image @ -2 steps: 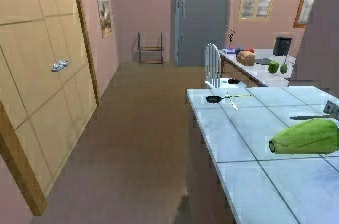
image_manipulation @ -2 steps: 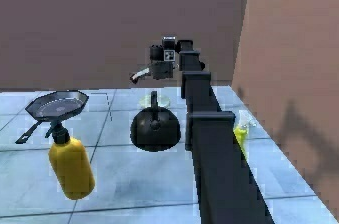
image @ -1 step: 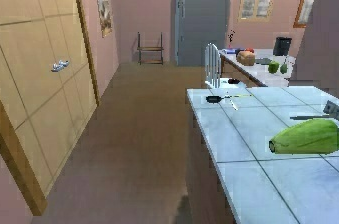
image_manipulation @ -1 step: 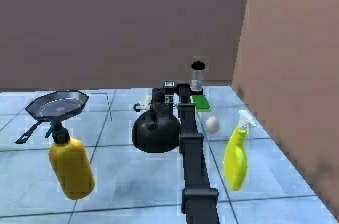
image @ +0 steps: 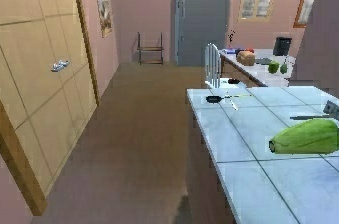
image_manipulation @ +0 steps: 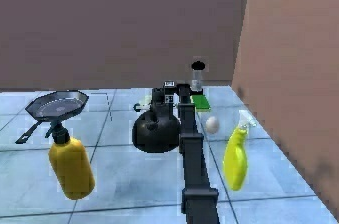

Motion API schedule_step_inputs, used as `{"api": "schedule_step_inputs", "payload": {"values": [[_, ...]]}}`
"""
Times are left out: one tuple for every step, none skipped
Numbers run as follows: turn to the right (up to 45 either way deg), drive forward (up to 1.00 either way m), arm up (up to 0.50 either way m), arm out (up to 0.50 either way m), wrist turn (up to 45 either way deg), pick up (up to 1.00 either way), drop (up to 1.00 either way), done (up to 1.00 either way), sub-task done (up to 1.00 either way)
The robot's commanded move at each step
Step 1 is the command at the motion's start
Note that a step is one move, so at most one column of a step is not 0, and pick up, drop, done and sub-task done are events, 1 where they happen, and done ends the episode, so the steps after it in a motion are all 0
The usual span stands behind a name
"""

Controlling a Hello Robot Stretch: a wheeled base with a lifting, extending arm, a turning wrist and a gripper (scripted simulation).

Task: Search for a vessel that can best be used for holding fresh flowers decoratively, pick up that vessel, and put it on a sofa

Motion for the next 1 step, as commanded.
{"api": "schedule_step_inputs", "payload": {"values": [[0.0,0.0,0.1,0.0,0.0,0.0,0.0,0.0,0.0]]}}
